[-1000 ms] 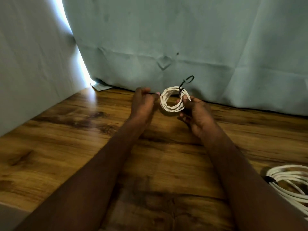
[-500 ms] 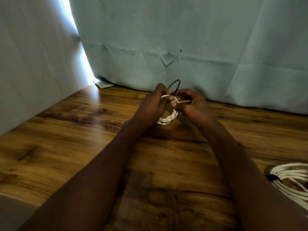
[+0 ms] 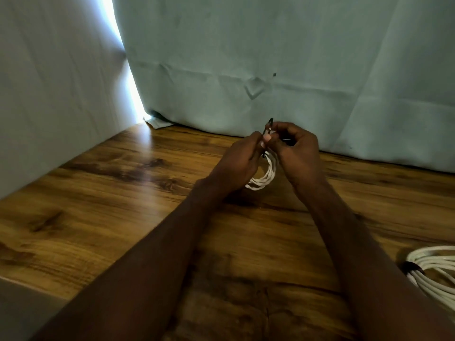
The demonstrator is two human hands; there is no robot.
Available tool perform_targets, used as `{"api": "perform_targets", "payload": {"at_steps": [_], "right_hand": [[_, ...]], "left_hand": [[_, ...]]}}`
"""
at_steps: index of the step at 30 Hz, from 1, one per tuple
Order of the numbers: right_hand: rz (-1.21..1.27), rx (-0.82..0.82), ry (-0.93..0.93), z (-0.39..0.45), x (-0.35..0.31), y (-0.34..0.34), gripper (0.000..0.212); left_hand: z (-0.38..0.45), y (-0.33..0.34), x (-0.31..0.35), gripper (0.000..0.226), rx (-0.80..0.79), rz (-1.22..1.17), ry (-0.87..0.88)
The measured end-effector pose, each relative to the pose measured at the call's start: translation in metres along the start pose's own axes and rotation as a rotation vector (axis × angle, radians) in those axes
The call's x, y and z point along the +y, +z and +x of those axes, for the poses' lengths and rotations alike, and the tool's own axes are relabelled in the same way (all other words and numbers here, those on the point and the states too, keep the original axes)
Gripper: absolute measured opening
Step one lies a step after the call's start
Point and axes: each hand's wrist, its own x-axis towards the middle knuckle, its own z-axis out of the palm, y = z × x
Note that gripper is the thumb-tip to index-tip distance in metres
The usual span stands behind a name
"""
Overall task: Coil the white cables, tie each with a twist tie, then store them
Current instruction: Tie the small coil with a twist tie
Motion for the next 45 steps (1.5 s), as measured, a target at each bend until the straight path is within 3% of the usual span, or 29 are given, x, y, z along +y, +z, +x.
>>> {"api": "perform_targets", "payload": {"at_steps": [3,6,8,11,14,17,23,29,32,39,42,45], "right_hand": [[-0.131,0.07,-0.056,-0.001,0.001,0.0,0.011],[-0.3,0.085,-0.167,-0.007,0.005,0.004,0.01],[-0.31,0.082,-0.168,-0.009,0.01,0.01,0.011],[-0.29,0.087,-0.122,-0.012,0.014,0.026,0.012],[-0.318,0.07,-0.131,-0.019,0.014,0.043,0.016],[-0.298,0.075,-0.093,-0.021,0.011,0.046,0.015],[-0.246,0.02,-0.173,-0.022,0.01,0.041,0.02],[-0.231,0.015,-0.194,-0.019,0.012,0.038,0.016],[-0.23,0.017,-0.191,-0.021,0.01,0.04,0.013],[-0.294,-0.131,-0.145,-0.022,0.007,0.034,0.01],[-0.35,-0.218,-0.133,-0.022,0.006,0.034,0.009],[-0.391,-0.225,-0.183,-0.023,0.004,0.034,0.012]], "left_hand": [[0.002,0.007,-0.001,0.022,0.071,-0.063,-0.166],[0.01,0.011,0.005,0.015,0.173,-0.55,-0.537],[0.018,0.01,0.002,0.012,0.263,-0.687,-0.659],[0.019,0.01,-0.003,0.032,0.386,-0.608,-0.593],[0.014,0.008,0.001,0.025,0.492,-0.547,-0.495],[0.015,0.003,-0.001,0.029,0.499,-0.588,-0.441],[0.016,0.002,-0.003,0.045,0.448,-0.683,-0.616],[0.016,0.002,-0.006,0.05,0.426,-0.706,-0.63],[0.017,0.0,-0.009,0.056,0.519,-0.638,-0.683],[0.019,-0.011,-0.012,0.046,0.784,-0.503,-0.767],[0.019,-0.011,-0.014,0.047,0.85,-0.421,-0.708],[0.017,-0.011,-0.012,0.049,0.815,-0.402,-0.586]]}}
